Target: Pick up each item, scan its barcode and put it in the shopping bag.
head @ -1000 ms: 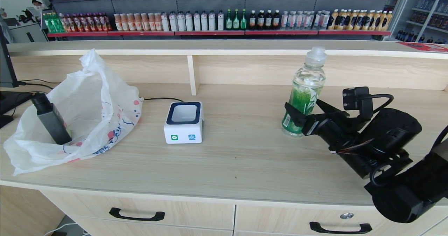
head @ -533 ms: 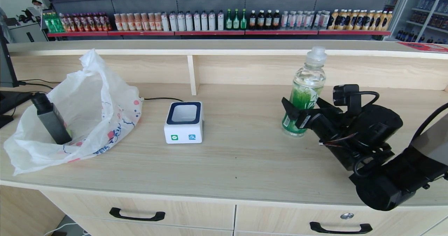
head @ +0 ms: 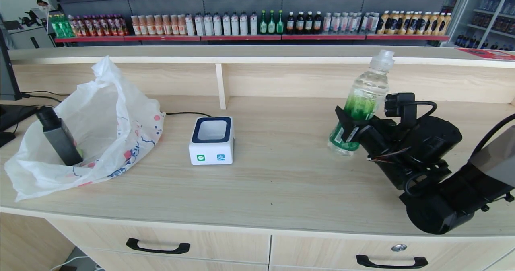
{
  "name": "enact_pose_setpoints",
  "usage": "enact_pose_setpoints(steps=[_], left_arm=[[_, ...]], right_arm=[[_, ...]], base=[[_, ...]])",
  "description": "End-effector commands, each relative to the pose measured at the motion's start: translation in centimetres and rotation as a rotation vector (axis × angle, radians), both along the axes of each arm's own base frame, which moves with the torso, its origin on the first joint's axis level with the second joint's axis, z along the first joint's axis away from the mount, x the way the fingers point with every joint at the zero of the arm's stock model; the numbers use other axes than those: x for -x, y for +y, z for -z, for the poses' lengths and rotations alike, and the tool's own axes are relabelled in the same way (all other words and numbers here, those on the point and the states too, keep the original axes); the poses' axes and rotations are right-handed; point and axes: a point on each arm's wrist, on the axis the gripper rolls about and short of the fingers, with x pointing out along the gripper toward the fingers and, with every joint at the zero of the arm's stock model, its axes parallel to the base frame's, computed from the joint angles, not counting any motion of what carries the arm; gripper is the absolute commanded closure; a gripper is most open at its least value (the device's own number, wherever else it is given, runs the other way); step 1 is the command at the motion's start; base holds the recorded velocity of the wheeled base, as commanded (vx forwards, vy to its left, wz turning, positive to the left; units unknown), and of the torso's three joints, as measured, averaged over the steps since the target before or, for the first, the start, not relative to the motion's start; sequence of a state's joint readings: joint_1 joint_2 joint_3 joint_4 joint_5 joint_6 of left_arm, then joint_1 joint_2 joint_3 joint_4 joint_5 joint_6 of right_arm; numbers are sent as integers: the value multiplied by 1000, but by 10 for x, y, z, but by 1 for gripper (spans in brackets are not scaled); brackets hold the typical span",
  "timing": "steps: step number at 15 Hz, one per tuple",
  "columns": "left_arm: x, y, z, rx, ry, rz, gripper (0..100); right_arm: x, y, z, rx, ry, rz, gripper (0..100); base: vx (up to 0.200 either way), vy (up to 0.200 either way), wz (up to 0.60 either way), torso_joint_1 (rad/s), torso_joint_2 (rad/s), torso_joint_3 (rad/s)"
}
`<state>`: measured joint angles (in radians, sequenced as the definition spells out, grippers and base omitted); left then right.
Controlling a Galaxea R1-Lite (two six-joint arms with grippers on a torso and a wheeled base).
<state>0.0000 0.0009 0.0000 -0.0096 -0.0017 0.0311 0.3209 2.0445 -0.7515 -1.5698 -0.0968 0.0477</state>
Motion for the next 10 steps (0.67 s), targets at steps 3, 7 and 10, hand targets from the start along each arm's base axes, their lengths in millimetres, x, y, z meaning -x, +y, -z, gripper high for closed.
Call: enact_pose_setpoints(steps=[3, 7, 10], left_arm=[[0, 0, 0, 0, 0, 0, 0], [0, 0, 0, 2, 0, 0, 0], [0, 0, 0, 2, 0, 0, 0]], right_arm=[[0, 1, -3, -2, -13, -12, 100], [1, 0, -8, -7, -24, -9, 100], [4, -1, -12, -13, -34, -5, 100]], base=[[0, 0, 0, 0, 0, 0], [0, 0, 0, 0, 0, 0], [0, 0, 0, 0, 0, 0]])
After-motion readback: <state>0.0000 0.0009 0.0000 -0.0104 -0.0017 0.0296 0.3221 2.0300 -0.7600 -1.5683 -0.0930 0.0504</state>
